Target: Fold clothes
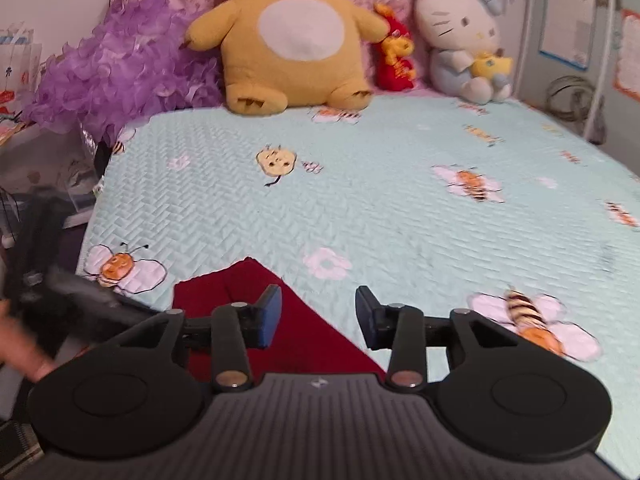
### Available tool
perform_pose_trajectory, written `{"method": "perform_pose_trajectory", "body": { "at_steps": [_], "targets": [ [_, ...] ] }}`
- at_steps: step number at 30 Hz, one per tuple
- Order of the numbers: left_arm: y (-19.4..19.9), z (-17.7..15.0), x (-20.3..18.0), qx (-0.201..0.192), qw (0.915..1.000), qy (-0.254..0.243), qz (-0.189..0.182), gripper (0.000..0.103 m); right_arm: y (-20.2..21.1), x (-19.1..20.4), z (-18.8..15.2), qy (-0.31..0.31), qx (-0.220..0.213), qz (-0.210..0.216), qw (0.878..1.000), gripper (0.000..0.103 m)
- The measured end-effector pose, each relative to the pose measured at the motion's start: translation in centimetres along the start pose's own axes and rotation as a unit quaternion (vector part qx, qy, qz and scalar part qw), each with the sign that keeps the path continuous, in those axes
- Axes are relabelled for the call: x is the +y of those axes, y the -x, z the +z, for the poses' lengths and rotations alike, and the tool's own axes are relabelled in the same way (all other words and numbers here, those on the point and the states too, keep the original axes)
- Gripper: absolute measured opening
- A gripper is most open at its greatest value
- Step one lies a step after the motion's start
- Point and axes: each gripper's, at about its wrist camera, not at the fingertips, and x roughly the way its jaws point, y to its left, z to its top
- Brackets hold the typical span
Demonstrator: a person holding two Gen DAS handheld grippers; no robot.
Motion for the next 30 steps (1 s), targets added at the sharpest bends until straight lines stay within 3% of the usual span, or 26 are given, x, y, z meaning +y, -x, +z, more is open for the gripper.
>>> {"method": "perform_pose_trajectory", "body": {
  "at_steps": [7,11,20,22,25,30],
  "targets": [
    [0.5,-0.5,0.4,-0.011,0.9998,0.013,-0.009,0.016,-6.4,0.3,1.4,0.010,0.025,0.067,0.997,0.042],
    [0.6,-0.5,0.3,-0.012,0.9999,0.008,-0.006,0.016,-9.4,0.1,1.4,0.017,0.060,0.098,0.993,0.042],
    [0.5,-0.2,0.1,-0.002,1.0000,0.005,0.001,0.016,-11.8,-1.8,0.8,-0.030,0.090,0.166,0.981,0.042],
    [0.4,-0.2,0.2,-0.002,1.0000,0.004,0.002,0.017,-11.8,-1.7,0.7,-0.025,0.094,0.168,0.981,0.040],
    [0.4,-0.2,0.2,-0.001,1.0000,0.006,0.002,0.017,-11.5,-1.1,0.5,-0.014,0.094,0.163,0.982,0.028],
    [0.4,-0.1,0.3,0.000,1.0000,0.007,0.001,0.017,-11.0,0.3,0.1,0.014,0.081,0.130,0.988,0.017]
  ]
}}
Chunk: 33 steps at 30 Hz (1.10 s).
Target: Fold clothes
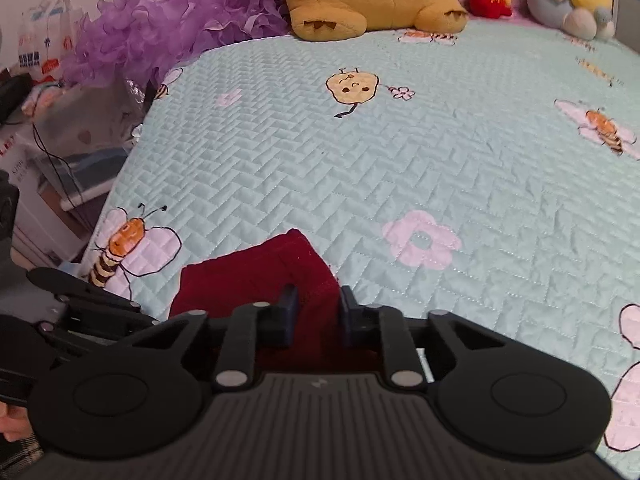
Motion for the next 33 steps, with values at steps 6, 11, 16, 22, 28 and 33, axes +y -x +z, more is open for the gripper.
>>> {"method": "perform_pose_trajectory", "body": {
  "at_steps": [6,11,16,22,28,33],
  "targets": [
    [0.3,-0.6,-0.5,-0.023,0.9996,-0.018,0.005,0.016,1.1,1.7,-0.8,0.027,-0.031,-0.044,0.998,0.008],
    [0.8,-1.4,-1.0,-0.049,0.9979,-0.039,0.013,0.011,2.5,2.6,-1.2,0.032,-0.064,-0.067,0.995,0.008],
    [2.6,-2.4,-1.6,-0.099,0.9925,-0.067,0.023,0.007,4.0,3.1,-1.3,0.023,-0.092,-0.058,0.994,0.008],
    [4.3,-2.0,-0.9,-0.138,0.9884,-0.059,0.027,0.006,4.4,3.6,0.4,0.018,-0.111,-0.039,0.993,0.008],
    [1.4,-1.9,1.5,-0.078,0.9956,-0.038,0.038,0.009,-0.3,1.7,-0.2,-0.020,-0.041,-0.030,0.999,0.008],
    [1.9,-1.7,1.8,-0.076,0.9964,-0.019,0.033,0.014,-0.7,1.1,-1.2,-0.063,-0.051,-0.029,0.996,0.015]
  ]
}}
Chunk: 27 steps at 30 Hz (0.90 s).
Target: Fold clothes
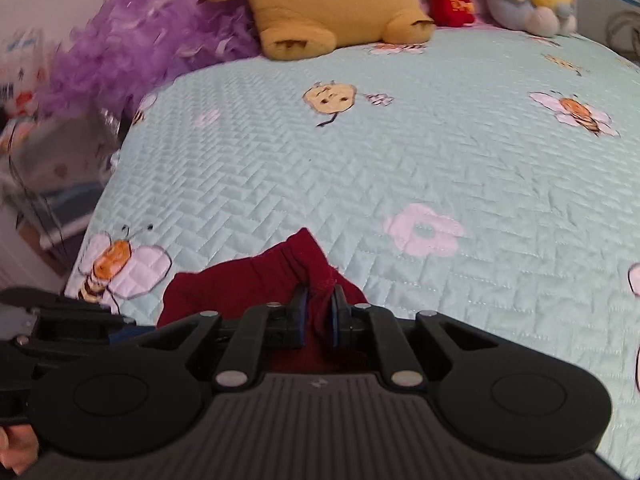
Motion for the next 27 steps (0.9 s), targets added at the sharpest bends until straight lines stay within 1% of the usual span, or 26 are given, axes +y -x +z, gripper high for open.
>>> {"method": "perform_pose_trajectory", "body": {
  "at_steps": [2,3,6,7,8,10,13,14,15,16,17,18,19,20,21,22,23,24,25,27],
  "targets": [
    [0.3,0.2,0.6,0.003,0.9997,0.022,-0.007,0.015,1.7,0.4,-0.1,-0.004,-0.022,-0.019,1.000,0.021],
    [0.6,0.2,0.7,0.002,0.9995,0.030,-0.008,0.018,2.8,0.7,-0.2,-0.005,-0.039,-0.034,0.999,0.022],
    [1.9,0.2,0.4,-0.015,0.9993,0.031,0.012,0.020,7.7,1.5,-1.6,-0.022,-0.096,-0.075,0.992,0.024],
    [2.4,0.3,0.3,-0.021,0.9991,0.031,0.022,0.026,9.7,1.6,-2.5,-0.036,-0.110,-0.084,0.990,0.024],
    [2.8,0.3,0.3,-0.025,0.9988,0.032,0.029,0.029,11.9,1.8,-3.6,-0.052,-0.124,-0.093,0.987,0.024],
    [3.6,0.5,0.3,-0.032,0.9980,0.036,0.041,0.030,16.8,1.8,-6.9,-0.087,-0.154,-0.109,0.978,0.024],
    [4.7,0.5,-0.5,-0.044,0.9969,0.025,0.060,0.030,24.1,0.9,-13.1,-0.151,-0.177,-0.155,0.960,0.024],
    [5.1,0.6,-0.8,-0.048,0.9965,0.021,0.066,0.030,26.7,0.4,-15.5,-0.175,-0.181,-0.182,0.950,0.024],
    [5.5,0.6,-1.1,-0.051,0.9959,0.017,0.072,0.030,29.2,-0.1,-17.9,-0.200,-0.186,-0.213,0.938,0.024],
    [5.8,0.6,-1.9,-0.052,0.9963,0.006,0.068,0.030,31.7,-0.8,-20.2,-0.231,-0.193,-0.239,0.923,0.025],
    [6.0,0.6,-2.9,-0.053,0.9968,-0.008,0.060,0.030,34.1,-1.6,-22.6,-0.266,-0.202,-0.262,0.905,0.026],
    [6.1,0.5,-3.9,-0.048,0.9977,-0.024,0.042,0.030,36.6,-2.3,-24.9,-0.300,-0.211,-0.285,0.886,0.027],
    [6.0,0.3,-5.5,-0.035,0.9982,-0.046,0.012,0.030,38.7,-2.9,-27.1,-0.331,-0.220,-0.309,0.864,0.028],
    [6.0,0.1,-7.2,-0.021,0.9972,-0.069,-0.020,0.030,40.7,-3.4,-29.2,-0.359,-0.229,-0.334,0.841,0.029],
    [5.9,-0.4,-9.3,-0.008,0.9940,-0.096,-0.052,0.030,42.4,-3.8,-30.9,-0.378,-0.236,-0.354,0.823,0.030],
    [5.9,-1.0,-11.5,0.006,0.9888,-0.123,-0.084,0.030,44.0,-4.2,-32.5,-0.392,-0.242,-0.370,0.807,0.030],
    [5.8,-1.6,-13.7,0.020,0.9816,-0.150,-0.116,0.031,45.2,-4.6,-33.6,-0.399,-0.244,-0.385,0.796,0.031],
    [5.8,-2.2,-16.0,0.034,0.9724,-0.177,-0.148,0.035,46.2,-5.0,-34.5,-0.401,-0.244,-0.400,0.787,0.031],
    [5.7,-2.7,-18.2,0.047,0.9613,-0.204,-0.179,0.039,47.2,-5.6,-35.2,-0.405,-0.242,-0.409,0.781,0.032],
    [5.0,-3.8,-22.1,0.080,0.9427,-0.225,-0.233,0.041,49.0,-6.9,-36.4,-0.414,-0.239,-0.418,0.772,0.033]
  ]
}}
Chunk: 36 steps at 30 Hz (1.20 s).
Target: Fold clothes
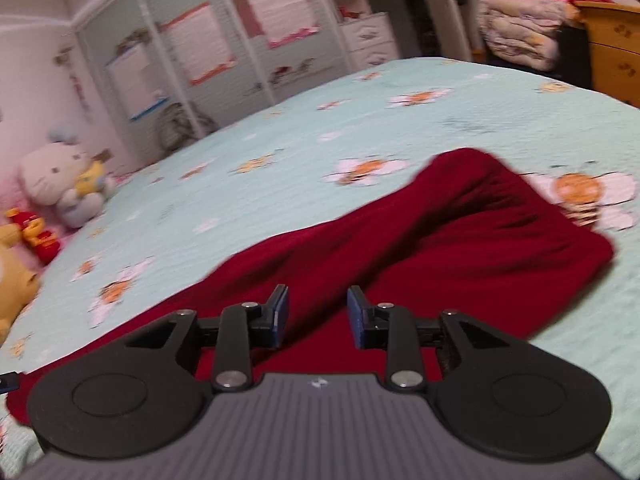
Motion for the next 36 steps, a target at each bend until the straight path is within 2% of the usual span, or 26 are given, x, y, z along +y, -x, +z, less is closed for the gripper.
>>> {"method": "perform_pose_trajectory", "body": {
  "at_steps": [3,4,6,11,14,18,20,24,26,28,30,32,33,34,35,36],
  "targets": [
    [-4.0,1.3,-4.2,0.033,0.9972,-0.022,-0.064,0.044,-0.6,-2.3,2.3,-0.004,-0.013,-0.007,1.000,0.035],
    [-5.4,1.6,-5.6,0.042,0.9958,-0.032,-0.075,0.046,-1.0,-3.2,3.3,-0.003,-0.016,-0.006,1.000,0.040],
    [-8.3,2.2,-8.2,0.059,0.9929,-0.054,-0.089,0.047,-1.9,-5.4,5.2,0.000,-0.027,-0.010,1.000,0.047],
    [-16.0,3.4,-12.7,0.082,0.9868,-0.094,-0.103,0.055,-7.2,-9.8,10.9,0.034,-0.030,-0.028,0.999,0.047],
    [-20.5,3.2,-13.7,0.110,0.9826,-0.107,-0.105,0.055,-11.2,-11.5,13.8,0.066,0.000,-0.024,0.998,0.047],
    [-23.5,3.0,-15.0,0.124,0.9772,-0.114,-0.129,0.055,-16.4,-12.3,16.0,0.107,0.046,-0.004,0.993,0.049],
    [-24.3,3.0,-15.5,0.122,0.9768,-0.115,-0.134,0.055,-19.0,-12.5,16.4,0.121,0.081,0.005,0.989,0.055],
    [-26.1,3.1,-16.6,0.126,0.9753,-0.122,-0.135,0.055,-23.5,-12.8,16.5,0.146,0.140,0.003,0.979,0.055],
    [-26.7,3.2,-17.0,0.125,0.9740,-0.132,-0.135,0.055,-24.9,-13.1,16.4,0.160,0.152,-0.008,0.975,0.055],
    [-27.2,3.3,-17.1,0.123,0.9740,-0.132,-0.136,0.054,-26.1,-13.6,16.4,0.153,0.171,-0.001,0.973,0.055],
    [-27.4,3.4,-17.1,0.124,0.9734,-0.133,-0.139,0.050,-26.8,-14.3,16.3,0.139,0.188,0.014,0.972,0.055],
    [-27.4,3.3,-17.7,0.121,0.9711,-0.158,-0.131,0.036,-27.4,-15.0,16.3,0.125,0.204,0.029,0.970,0.054],
    [-27.3,3.3,-17.8,0.121,0.9696,-0.167,-0.132,0.022,-27.5,-15.1,16.3,0.121,0.207,0.039,0.970,0.051],
    [-27.2,3.3,-18.0,0.122,0.9679,-0.173,-0.134,0.014,-27.3,-15.2,16.4,0.117,0.208,0.049,0.970,0.042],
    [-27.1,3.3,-18.0,0.124,0.9677,-0.170,-0.138,0.011,-27.1,-15.2,16.4,0.116,0.205,0.058,0.970,0.030],
    [-27.1,3.3,-18.0,0.127,0.9677,-0.164,-0.143,0.005,-26.7,-15.2,16.4,0.116,0.201,0.064,0.971,0.025]
  ]
}}
